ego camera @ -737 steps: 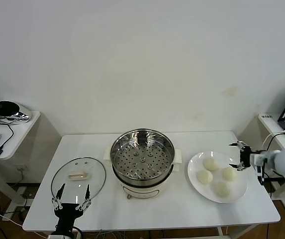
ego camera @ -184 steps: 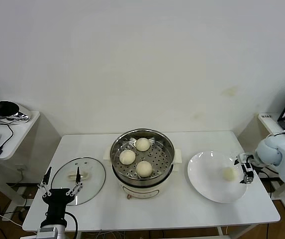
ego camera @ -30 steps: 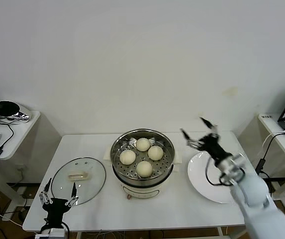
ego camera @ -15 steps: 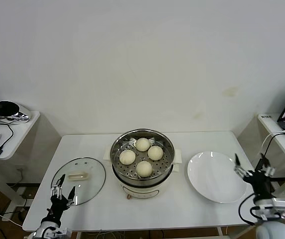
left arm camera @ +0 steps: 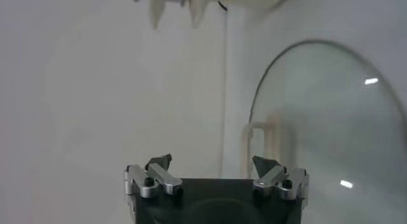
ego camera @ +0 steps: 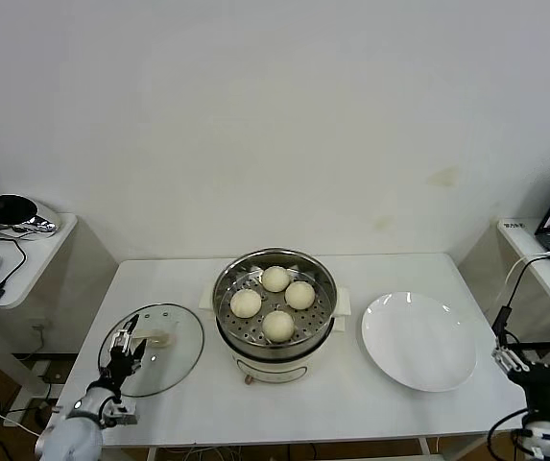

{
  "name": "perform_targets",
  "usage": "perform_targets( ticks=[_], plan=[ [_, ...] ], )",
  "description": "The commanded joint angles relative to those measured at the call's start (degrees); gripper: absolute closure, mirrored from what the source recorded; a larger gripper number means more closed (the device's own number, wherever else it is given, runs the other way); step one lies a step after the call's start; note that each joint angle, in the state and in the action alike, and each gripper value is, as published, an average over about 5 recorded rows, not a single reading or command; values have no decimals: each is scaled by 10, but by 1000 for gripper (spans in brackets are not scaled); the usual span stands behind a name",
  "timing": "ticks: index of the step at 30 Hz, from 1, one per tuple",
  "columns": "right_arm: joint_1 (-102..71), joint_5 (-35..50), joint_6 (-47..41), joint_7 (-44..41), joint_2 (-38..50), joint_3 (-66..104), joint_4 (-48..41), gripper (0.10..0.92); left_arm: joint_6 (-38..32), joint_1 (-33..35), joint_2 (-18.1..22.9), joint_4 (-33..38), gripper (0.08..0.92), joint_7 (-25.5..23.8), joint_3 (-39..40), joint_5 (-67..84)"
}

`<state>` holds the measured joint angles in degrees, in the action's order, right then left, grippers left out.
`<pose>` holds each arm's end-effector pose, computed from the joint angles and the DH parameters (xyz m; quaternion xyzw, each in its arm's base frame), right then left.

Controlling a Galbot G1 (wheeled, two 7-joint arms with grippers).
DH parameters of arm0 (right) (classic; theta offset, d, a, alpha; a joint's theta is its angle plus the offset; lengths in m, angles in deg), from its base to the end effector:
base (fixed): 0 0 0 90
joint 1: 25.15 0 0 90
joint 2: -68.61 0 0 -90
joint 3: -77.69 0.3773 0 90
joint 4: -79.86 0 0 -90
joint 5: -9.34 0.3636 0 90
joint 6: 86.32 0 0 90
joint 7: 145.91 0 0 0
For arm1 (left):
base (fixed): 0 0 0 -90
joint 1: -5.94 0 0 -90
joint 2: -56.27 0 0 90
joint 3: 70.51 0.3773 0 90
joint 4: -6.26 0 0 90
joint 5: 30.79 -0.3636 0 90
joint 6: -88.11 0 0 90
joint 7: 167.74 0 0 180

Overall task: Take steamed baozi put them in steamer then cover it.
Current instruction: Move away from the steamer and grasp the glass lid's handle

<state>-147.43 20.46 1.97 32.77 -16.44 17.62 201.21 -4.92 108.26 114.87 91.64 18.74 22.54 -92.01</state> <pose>0.1346 -0.1706 -0.2909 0.1858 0.9797 -0.0743 0.0070 0.2774 0.1954 -0.4261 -0.0934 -0.6907 -0.7155 0.0474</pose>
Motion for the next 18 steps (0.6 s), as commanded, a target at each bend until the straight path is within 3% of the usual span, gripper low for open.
perform_targets(
  ticks=[1,18],
  plan=[
    [-33,-1,0,8,-27,33,37,203,-2,-83,-20,-96,177,-13,34,-23],
    [-30,1,10,7,-24,33,20,203,-2,-103,-9,-97,177,-16,39,-22]
  ],
)
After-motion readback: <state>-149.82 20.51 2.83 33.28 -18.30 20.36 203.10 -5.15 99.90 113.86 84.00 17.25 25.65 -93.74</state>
